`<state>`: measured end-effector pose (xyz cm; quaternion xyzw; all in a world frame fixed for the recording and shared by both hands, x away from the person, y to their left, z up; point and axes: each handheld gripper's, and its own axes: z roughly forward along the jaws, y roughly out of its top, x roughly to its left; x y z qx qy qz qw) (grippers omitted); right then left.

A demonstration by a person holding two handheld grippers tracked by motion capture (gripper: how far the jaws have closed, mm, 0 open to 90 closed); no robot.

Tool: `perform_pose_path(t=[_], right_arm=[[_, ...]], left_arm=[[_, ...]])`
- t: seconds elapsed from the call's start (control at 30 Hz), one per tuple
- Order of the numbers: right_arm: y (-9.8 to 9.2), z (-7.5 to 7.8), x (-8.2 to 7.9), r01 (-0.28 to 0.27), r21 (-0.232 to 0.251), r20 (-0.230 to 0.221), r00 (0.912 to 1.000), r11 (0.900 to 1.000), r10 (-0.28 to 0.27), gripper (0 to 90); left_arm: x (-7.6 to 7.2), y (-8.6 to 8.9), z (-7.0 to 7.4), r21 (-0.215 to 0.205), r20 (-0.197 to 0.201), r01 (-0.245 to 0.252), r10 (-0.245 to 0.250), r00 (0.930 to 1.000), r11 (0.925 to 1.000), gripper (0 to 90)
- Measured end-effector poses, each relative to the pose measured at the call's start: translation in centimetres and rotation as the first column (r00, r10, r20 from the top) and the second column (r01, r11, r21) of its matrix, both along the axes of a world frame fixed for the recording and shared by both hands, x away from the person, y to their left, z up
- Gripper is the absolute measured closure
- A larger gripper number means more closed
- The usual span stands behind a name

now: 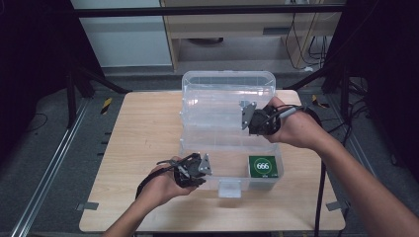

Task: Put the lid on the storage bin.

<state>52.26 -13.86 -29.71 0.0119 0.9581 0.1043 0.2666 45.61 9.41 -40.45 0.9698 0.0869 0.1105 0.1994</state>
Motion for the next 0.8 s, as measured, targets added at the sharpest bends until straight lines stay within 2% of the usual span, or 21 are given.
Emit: perform_pose_path(t=[0.13,0.17,0.2,0.4,0.63,0.7,0.8], right_arm=[[-0.1,-0.2,-0.9,-0.009,0.000,0.015,0.9999,1.000,0.009,85.6],[-0.1,-0.2,-1.3,-0.010,0.001,0.016,0.9998,1.000,0.010,85.6],[-0.1,-0.3,-1.4,-0.010,0.005,0.017,0.9998,1.000,0.010,85.6],[-0.4,-0.7,-2.9,-0.016,0.006,0.040,0.9991,1.000,0.016,84.9],[-0.7,-1.1,-3.9,-0.026,0.022,0.028,0.9993,0.999,0.025,84.7],[-0.7,-1.2,-4.2,-0.030,0.018,0.022,0.9993,0.999,0.030,84.6],[-0.8,-1.3,-4.5,-0.034,0.018,0.020,0.9992,0.999,0.034,84.3]], left_arm=[[0.0,0.0,0.0,-0.001,0.002,0.000,0.000,1.0000,1.0000,78.2],[-0.2,0.0,-0.1,-0.010,-0.012,-0.023,0.023,0.9997,0.9997,78.1],[0.0,0.0,0.0,-0.004,0.002,-0.002,0.002,1.0000,1.0000,78.1],[0.0,0.1,-0.1,-0.012,0.006,-0.007,0.007,1.0000,0.9999,77.8],[-0.1,0.1,-0.1,-0.014,0.005,0.001,-0.001,1.0000,0.9999,77.8],[-0.6,0.1,-0.3,-0.035,-0.026,-0.066,0.065,0.9975,0.9972,77.8],[-0.6,0.1,-0.3,-0.031,-0.021,-0.058,0.058,0.9981,0.9978,77.7]])
